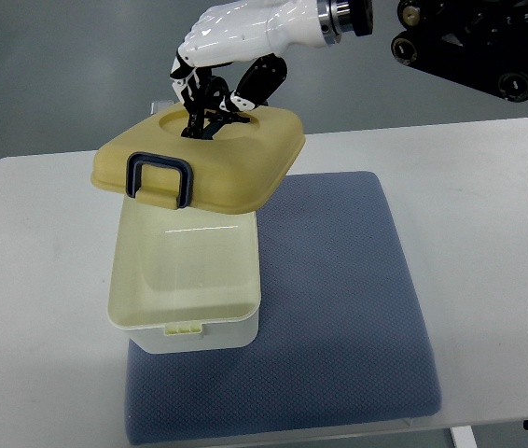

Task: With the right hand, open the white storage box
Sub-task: 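Lift the yellow lid up off the white box with the right hand, then carry the lid away from the box and lower it onto the cushion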

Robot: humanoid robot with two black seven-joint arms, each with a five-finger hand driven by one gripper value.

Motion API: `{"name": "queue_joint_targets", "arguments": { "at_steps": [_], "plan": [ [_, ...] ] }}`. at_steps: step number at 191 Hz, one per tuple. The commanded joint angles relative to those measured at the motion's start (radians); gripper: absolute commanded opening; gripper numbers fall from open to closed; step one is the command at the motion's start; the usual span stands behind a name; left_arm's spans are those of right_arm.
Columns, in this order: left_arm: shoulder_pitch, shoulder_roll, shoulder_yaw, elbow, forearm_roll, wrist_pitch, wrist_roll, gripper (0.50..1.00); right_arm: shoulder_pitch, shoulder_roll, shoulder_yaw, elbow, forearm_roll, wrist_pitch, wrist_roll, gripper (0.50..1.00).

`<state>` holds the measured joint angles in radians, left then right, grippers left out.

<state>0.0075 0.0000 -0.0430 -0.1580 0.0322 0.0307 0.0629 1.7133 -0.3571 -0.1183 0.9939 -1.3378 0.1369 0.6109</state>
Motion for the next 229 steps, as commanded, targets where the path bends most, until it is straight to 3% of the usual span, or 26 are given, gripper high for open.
{"name": "queue_joint_targets", "arguments": {
  "at_steps": [1, 78, 229],
  "plan": [
    [0.000, 0.000, 0.000, 0.000, 0.000, 0.000, 0.000, 1.000, -0.027, -0.046, -0.001, -0.001, 0.000, -0.023, 0.000, 0.500],
    [0.000, 0.000, 0.000, 0.000, 0.000, 0.000, 0.000, 1.000, -0.225, -0.187, -0.001, -0.003, -0.003, -0.118, 0.000, 0.500],
    [0.000, 0.000, 0.000, 0.000, 0.000, 0.000, 0.000, 1.000, -0.478, -0.217, -0.018, -0.011, -0.020, -0.260, 0.000, 0.500]
  ]
}}
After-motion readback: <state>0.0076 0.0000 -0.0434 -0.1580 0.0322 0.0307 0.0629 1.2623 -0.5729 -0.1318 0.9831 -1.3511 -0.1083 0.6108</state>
